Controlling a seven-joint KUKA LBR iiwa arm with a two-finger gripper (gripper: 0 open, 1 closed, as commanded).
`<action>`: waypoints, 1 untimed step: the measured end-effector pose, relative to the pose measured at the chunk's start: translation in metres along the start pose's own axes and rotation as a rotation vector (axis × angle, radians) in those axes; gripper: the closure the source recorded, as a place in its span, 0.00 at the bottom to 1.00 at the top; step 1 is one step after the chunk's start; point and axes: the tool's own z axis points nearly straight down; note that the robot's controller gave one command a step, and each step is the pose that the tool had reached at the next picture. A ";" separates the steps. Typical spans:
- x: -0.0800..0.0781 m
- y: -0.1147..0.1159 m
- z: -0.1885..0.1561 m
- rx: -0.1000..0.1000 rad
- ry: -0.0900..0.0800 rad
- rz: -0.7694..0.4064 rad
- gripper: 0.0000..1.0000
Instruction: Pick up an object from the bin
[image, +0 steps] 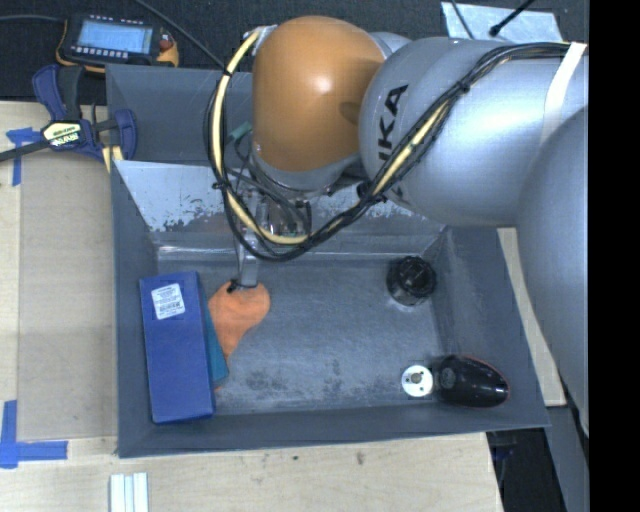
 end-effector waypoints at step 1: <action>-0.001 -0.001 -0.006 -0.002 -0.008 0.003 0.00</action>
Offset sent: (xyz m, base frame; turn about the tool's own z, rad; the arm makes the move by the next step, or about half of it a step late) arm -0.0202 -0.0695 -0.0720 -0.0759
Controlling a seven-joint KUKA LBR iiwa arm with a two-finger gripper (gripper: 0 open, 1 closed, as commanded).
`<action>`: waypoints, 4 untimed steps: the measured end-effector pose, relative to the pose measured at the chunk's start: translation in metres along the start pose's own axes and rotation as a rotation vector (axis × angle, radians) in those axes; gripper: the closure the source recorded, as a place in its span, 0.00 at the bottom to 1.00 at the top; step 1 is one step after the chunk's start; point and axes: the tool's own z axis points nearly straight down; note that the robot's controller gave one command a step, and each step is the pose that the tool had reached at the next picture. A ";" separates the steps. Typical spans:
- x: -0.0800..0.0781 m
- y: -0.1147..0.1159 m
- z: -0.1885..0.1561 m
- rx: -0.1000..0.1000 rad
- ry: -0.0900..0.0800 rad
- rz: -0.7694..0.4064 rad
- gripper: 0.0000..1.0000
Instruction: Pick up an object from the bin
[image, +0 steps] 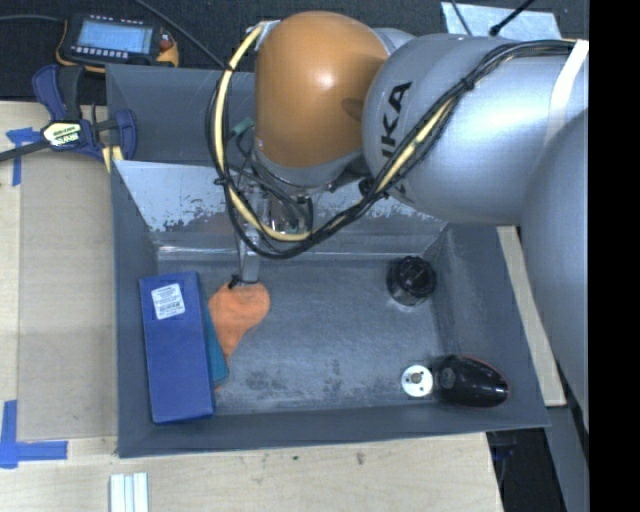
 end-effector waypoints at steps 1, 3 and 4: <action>0.014 -0.046 0.052 -0.001 -0.004 -0.060 0.00; 0.047 -0.008 0.124 0.000 -0.001 -0.113 0.00; 0.017 -0.016 0.151 0.000 0.000 -0.133 1.00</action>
Offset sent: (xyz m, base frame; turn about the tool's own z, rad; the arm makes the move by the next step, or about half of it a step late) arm -0.0159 -0.0152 -0.0910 -0.0674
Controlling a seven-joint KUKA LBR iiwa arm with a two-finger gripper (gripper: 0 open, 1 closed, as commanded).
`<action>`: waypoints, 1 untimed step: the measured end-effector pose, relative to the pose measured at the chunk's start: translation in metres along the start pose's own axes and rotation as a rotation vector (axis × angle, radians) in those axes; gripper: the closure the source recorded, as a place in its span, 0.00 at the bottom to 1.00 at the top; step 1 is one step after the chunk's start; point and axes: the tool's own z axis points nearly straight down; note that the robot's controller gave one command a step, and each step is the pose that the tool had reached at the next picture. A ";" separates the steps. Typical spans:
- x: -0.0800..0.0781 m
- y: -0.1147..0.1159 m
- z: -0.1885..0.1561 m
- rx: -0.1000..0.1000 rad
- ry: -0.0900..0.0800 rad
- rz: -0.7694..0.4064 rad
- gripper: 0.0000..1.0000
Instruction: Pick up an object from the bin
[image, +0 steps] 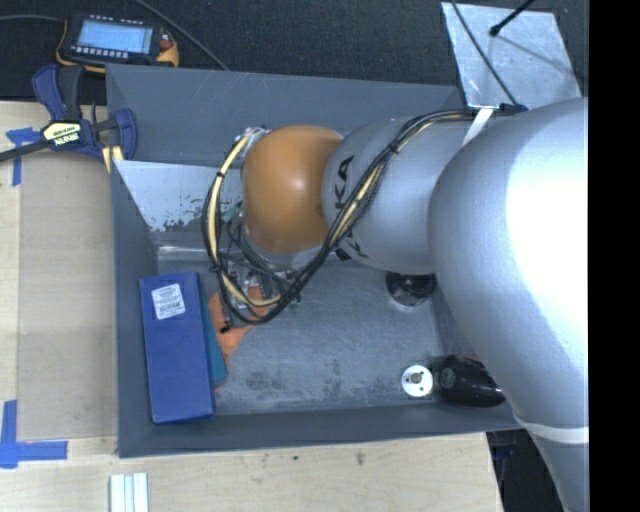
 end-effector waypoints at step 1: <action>0.000 0.000 0.000 0.000 0.000 0.000 1.00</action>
Offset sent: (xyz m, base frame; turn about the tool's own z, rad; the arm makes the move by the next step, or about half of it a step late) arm -0.0217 0.0026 0.1107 -0.0370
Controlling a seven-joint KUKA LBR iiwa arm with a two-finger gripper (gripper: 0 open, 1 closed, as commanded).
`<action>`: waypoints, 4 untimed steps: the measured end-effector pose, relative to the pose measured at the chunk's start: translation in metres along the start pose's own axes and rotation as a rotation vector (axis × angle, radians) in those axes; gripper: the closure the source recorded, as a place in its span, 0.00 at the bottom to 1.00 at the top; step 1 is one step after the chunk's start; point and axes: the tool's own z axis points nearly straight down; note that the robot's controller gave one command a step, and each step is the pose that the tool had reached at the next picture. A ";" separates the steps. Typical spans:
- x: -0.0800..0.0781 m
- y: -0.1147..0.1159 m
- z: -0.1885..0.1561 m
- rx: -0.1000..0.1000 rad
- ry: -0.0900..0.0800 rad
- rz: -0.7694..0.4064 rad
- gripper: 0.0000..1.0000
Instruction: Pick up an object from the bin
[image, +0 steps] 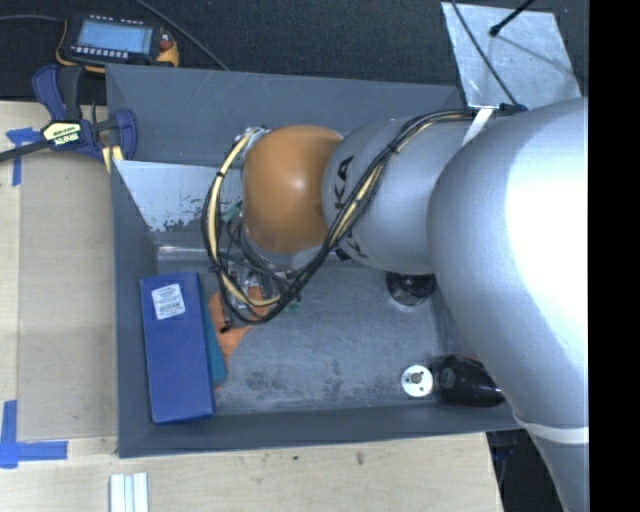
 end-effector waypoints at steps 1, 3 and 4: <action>0.012 0.002 -0.051 0.001 0.007 -0.017 1.00; 0.013 0.059 -0.097 -0.002 -0.002 -0.016 0.00; 0.013 0.058 -0.097 -0.001 -0.002 -0.014 0.00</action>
Offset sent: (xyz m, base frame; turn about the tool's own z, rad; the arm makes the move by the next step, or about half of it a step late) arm 0.0245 -0.0092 0.0566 -0.0078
